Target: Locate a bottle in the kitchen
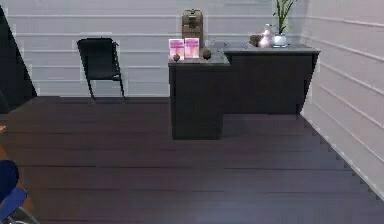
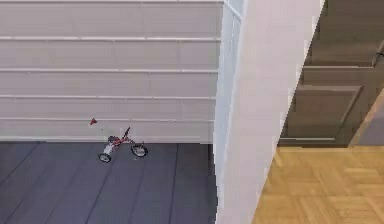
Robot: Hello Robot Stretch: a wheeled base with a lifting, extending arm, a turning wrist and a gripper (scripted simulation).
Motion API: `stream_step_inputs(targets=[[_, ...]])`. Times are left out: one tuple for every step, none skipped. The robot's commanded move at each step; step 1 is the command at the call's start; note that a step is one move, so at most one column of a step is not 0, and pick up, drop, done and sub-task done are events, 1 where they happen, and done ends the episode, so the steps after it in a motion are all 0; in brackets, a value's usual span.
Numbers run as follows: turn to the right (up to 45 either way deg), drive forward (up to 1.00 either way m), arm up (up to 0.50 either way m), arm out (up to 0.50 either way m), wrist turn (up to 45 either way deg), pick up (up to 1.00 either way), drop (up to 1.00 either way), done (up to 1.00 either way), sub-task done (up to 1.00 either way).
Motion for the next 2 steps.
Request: stream_step_inputs(targets=[[-45.0,0.0,0.0,0.0,0.0,0.0,0.0,0.0,0.0],[-27.0,0.0,0.0,0.0,0.0,0.0,0.0,0.0,0.0]])
